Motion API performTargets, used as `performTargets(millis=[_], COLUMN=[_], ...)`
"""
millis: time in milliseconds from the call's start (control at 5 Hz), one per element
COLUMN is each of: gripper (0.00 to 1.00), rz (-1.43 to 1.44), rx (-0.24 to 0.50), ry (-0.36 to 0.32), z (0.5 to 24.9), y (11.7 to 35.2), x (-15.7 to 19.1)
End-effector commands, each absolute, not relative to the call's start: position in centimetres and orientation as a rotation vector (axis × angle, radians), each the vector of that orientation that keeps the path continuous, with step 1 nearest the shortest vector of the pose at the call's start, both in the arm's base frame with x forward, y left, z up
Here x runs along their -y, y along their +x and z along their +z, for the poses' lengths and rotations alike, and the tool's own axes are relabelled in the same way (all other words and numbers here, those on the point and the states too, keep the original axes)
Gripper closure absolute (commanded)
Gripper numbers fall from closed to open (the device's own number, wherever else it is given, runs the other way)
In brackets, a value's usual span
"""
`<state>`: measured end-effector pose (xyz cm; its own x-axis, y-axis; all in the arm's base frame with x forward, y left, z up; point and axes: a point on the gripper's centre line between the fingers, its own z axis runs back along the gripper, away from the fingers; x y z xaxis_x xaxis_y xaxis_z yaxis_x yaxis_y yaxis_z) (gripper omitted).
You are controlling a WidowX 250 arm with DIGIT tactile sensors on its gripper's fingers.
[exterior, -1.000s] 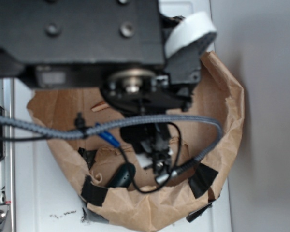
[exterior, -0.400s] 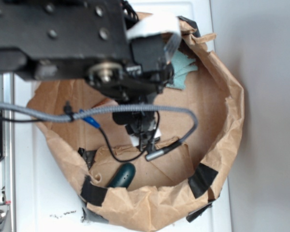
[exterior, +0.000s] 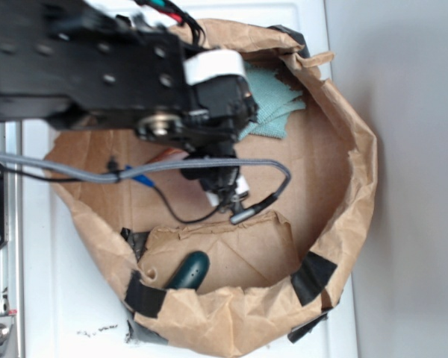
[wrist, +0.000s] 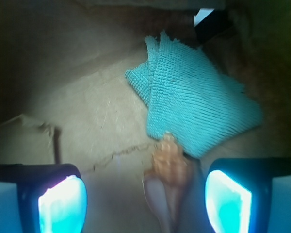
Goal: Grab the shell.
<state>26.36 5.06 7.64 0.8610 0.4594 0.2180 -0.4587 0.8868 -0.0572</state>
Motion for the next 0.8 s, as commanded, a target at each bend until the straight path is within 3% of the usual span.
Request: performTargets(millis=[0,200,400,600], gripper=[0.00,0.00,0.00,0.00], rz=[0.502,0.502,0.523,0.470], rx=[0.260,0.260,0.255,0.277], ry=[0.005,0.005,-0.035,-0.013], z=[8.6,8.6,7.3,5.6], y=[26.6,26.6,26.1,25.1], x=[-6.1,-6.1,-6.8,-8.5])
